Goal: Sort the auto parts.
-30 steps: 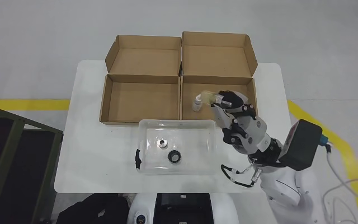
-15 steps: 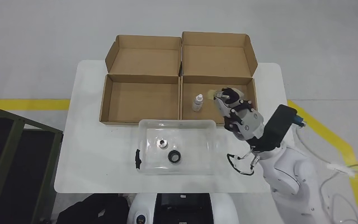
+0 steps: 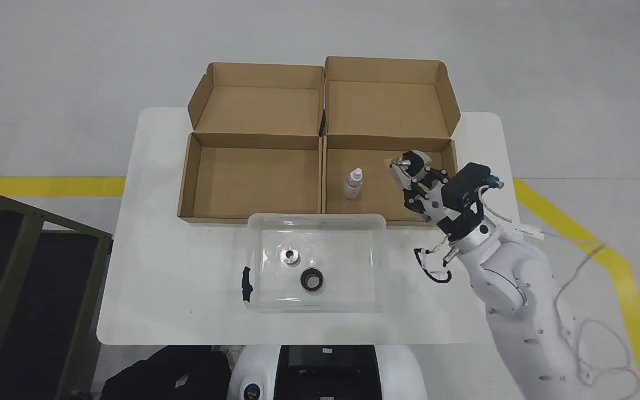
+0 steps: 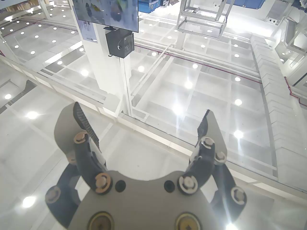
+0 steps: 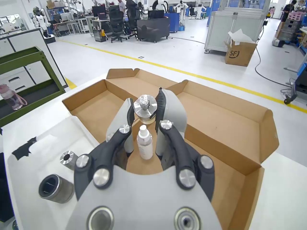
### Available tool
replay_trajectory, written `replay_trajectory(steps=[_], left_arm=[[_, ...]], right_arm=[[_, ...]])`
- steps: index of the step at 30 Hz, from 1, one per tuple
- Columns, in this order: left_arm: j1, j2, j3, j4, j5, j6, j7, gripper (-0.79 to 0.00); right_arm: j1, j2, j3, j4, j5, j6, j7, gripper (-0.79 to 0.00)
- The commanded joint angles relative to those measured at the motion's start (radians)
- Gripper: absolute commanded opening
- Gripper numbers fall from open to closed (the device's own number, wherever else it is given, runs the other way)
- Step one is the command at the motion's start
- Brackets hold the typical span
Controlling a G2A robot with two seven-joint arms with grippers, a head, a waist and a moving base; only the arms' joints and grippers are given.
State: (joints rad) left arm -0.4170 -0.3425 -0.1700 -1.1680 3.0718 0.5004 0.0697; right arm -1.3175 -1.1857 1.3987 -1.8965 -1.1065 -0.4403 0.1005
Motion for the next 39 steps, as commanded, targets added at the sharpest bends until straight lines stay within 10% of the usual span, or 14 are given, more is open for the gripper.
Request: replay_trajectory(steps=[1, 39], left_arm=[[0.0, 0.0, 0.0, 0.0, 0.0, 0.0, 0.0, 0.0], [0.0, 0.0, 0.0, 0.0, 0.0, 0.0, 0.0, 0.0]], right_arm=[[0.013, 0.0, -0.002, 0.024, -0.014, 0.002, 0.007, -0.785], [0.115, -0.014, -0.143, 0.293, -0.131, 0.092, 0.19, -0.785]])
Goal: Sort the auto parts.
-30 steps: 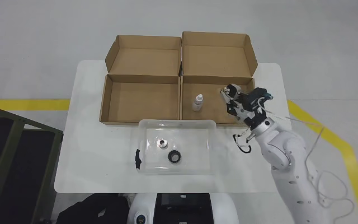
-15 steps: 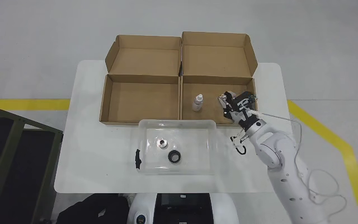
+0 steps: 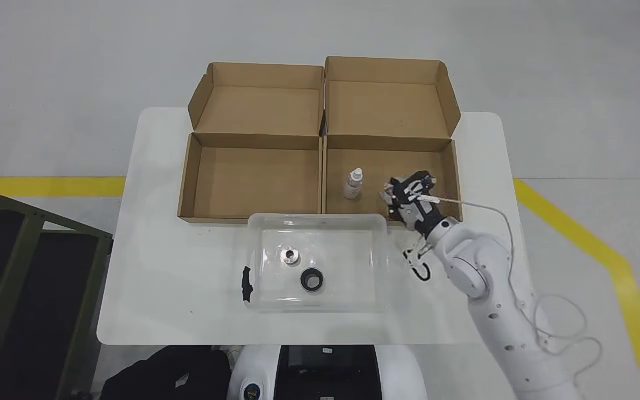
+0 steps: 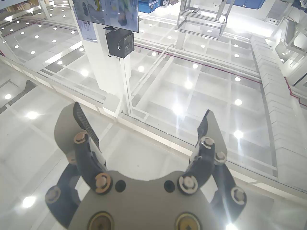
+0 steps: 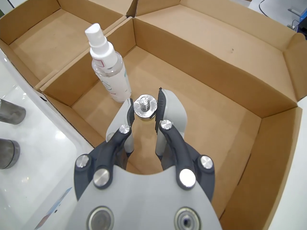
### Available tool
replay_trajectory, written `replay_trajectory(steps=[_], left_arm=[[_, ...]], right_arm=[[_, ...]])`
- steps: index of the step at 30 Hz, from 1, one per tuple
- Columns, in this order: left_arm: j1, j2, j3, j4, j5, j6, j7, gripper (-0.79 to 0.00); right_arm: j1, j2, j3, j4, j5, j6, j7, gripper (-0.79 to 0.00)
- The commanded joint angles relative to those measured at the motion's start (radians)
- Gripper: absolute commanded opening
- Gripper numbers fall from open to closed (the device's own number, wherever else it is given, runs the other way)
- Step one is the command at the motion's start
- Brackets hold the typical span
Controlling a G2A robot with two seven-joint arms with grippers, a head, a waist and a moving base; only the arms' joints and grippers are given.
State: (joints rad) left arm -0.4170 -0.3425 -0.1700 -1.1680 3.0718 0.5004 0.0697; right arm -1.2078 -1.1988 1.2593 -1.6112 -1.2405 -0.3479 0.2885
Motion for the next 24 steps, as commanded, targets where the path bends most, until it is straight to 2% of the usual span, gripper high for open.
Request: replay_trajectory(steps=[1, 16, 21, 24], left_arm=[[0.0, 0.0, 0.0, 0.0, 0.0, 0.0, 0.0, 0.0], [0.0, 0.0, 0.0, 0.0, 0.0, 0.0, 0.0, 0.0], [0.0, 0.0, 0.0, 0.0, 0.0, 0.0, 0.0, 0.0], [0.0, 0.0, 0.0, 0.0, 0.0, 0.0, 0.0, 0.0]], right_arm=[[0.011, -0.002, -0.007, 0.015, 0.005, -0.001, 0.005, -0.785], [0.099, -0.012, -0.051, 0.095, 0.003, 0.0, 0.064, -0.785], [0.124, -0.016, -0.064, 0.122, 0.008, 0.002, 0.081, -0.686], [0.133, -0.018, -0.071, 0.136, 0.009, 0.004, 0.087, -0.662]])
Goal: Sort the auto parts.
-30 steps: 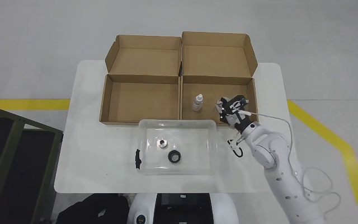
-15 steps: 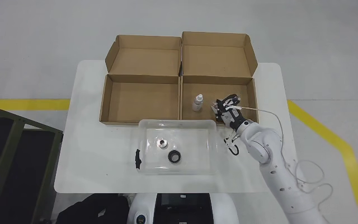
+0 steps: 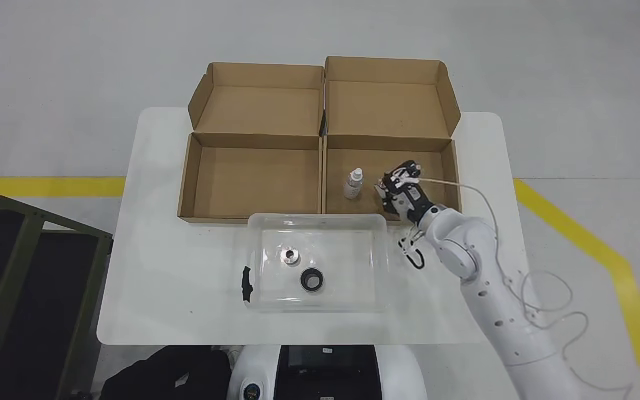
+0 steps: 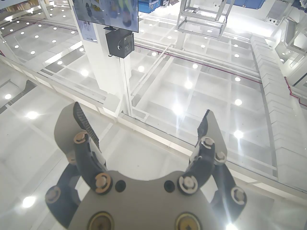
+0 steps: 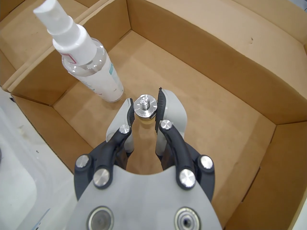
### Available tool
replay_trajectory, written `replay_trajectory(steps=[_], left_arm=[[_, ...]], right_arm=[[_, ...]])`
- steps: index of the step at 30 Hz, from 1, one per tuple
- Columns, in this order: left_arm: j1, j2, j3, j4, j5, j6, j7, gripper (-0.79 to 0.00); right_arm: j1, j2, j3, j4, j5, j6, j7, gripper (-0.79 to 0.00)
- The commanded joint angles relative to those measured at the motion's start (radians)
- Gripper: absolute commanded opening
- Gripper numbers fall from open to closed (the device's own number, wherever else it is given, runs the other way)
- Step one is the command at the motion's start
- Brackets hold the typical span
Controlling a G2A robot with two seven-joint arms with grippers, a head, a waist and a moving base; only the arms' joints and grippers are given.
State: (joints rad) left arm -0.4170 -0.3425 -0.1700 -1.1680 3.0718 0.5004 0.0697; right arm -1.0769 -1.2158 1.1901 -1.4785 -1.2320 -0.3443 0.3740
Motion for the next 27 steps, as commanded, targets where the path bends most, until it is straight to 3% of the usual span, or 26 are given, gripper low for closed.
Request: replay_trajectory(steps=[1, 6, 10, 11, 14, 18, 23, 27], left_arm=[[0.0, 0.0, 0.0, 0.0, 0.0, 0.0, 0.0, 0.0], [0.0, 0.0, 0.0, 0.0, 0.0, 0.0, 0.0, 0.0], [0.0, 0.0, 0.0, 0.0, 0.0, 0.0, 0.0, 0.0], [0.0, 0.0, 0.0, 0.0, 0.0, 0.0, 0.0, 0.0], [0.0, 0.0, 0.0, 0.0, 0.0, 0.0, 0.0, 0.0], [0.0, 0.0, 0.0, 0.0, 0.0, 0.0, 0.0, 0.0], [0.0, 0.0, 0.0, 0.0, 0.0, 0.0, 0.0, 0.0], [0.0, 0.0, 0.0, 0.0, 0.0, 0.0, 0.0, 0.0]], right_arm=[[0.004, -0.001, -0.003, 0.008, 0.001, 0.0, 0.003, -0.646], [0.013, -0.002, -0.007, 0.026, 0.003, -0.003, 0.01, -0.566], [0.013, -0.002, -0.006, 0.028, 0.0, 0.002, 0.01, -0.397], [0.013, -0.002, -0.006, 0.027, 0.0, 0.002, 0.01, -0.28], [0.012, -0.001, 0.001, 0.012, -0.003, 0.008, 0.001, -0.163], [-0.001, 0.003, 0.02, -0.054, -0.014, 0.008, -0.008, -0.12], [-0.032, 0.011, 0.045, -0.166, -0.011, -0.019, 0.022, 0.0], [-0.058, 0.017, 0.055, -0.244, -0.01, -0.048, 0.091, 0.0]])
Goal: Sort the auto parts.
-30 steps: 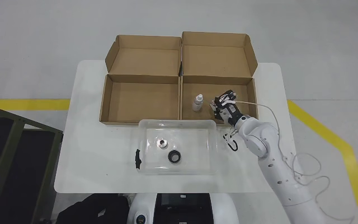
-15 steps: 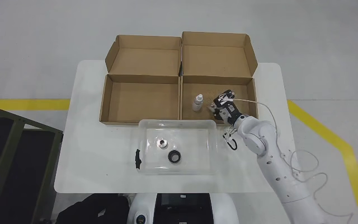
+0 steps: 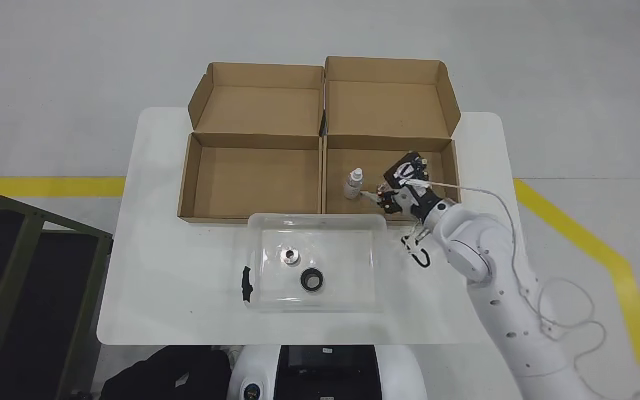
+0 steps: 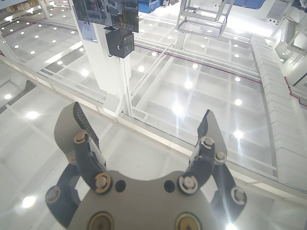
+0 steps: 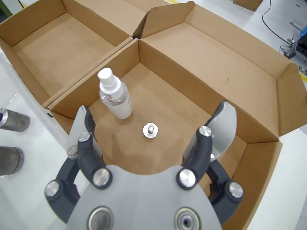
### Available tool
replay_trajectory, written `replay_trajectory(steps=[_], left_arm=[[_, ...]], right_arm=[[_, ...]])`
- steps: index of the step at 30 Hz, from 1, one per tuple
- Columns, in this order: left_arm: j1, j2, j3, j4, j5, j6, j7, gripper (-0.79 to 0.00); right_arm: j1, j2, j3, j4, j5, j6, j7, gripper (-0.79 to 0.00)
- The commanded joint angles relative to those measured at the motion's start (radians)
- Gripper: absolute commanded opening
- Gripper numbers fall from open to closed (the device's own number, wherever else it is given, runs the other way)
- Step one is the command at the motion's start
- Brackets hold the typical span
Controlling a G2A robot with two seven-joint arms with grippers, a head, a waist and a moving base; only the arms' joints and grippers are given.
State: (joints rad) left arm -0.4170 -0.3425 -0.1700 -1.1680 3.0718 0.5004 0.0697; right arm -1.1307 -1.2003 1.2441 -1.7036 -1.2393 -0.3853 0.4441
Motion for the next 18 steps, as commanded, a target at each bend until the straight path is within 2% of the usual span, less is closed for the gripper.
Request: replay_trajectory(steps=[1, 10, 18], left_arm=[[0.0, 0.0, 0.0, 0.0, 0.0, 0.0, 0.0, 0.0], [0.0, 0.0, 0.0, 0.0, 0.0, 0.0, 0.0, 0.0], [0.0, 0.0, 0.0, 0.0, 0.0, 0.0, 0.0, 0.0]], right_arm=[[-0.012, 0.003, 0.002, -0.04, -0.001, -0.012, 0.037, 0.0], [-0.121, 0.015, -0.012, -0.229, 0.044, -0.096, 0.139, 0.0], [-0.209, 0.019, -0.076, -0.336, 0.047, -0.133, 0.162, 0.0]])
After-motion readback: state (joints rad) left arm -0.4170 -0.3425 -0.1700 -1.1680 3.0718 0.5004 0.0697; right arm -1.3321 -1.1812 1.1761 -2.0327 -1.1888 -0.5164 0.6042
